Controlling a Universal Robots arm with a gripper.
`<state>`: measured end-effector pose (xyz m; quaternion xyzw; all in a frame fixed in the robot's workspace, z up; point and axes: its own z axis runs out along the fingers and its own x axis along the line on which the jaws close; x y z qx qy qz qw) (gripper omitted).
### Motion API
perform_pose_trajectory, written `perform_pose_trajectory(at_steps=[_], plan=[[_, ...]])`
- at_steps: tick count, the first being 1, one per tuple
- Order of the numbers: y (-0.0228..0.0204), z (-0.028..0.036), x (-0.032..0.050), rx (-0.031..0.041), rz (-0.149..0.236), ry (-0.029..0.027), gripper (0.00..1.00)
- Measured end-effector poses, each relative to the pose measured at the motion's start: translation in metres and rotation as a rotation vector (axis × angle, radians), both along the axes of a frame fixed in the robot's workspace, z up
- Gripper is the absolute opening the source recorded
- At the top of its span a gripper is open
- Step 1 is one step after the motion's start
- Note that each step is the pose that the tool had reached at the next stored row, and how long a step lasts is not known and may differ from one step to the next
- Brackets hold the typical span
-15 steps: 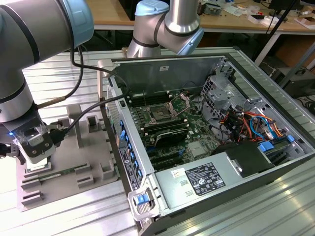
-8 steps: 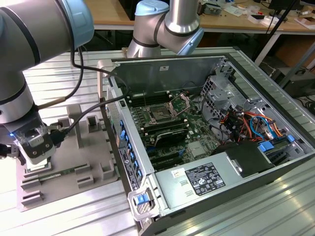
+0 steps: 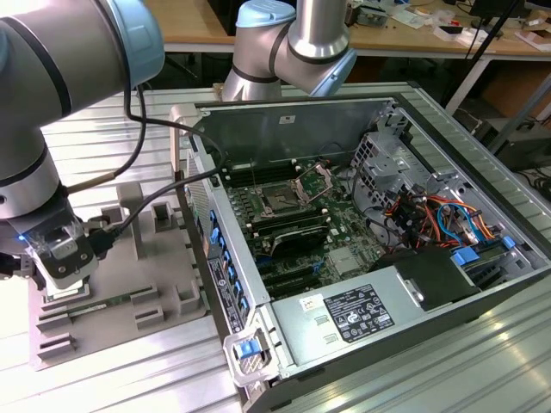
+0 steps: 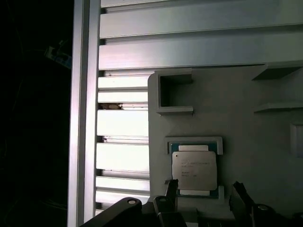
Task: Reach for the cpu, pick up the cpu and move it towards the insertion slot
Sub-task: 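Pick up the cpu and move it towards the insertion slot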
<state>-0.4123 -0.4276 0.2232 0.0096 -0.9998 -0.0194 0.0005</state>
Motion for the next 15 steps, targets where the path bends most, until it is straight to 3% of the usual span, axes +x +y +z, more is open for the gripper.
perform_pose_trajectory(at_steps=[15], plan=[[0.0,-0.0065,0.0,0.0,0.0,0.0,0.56]])
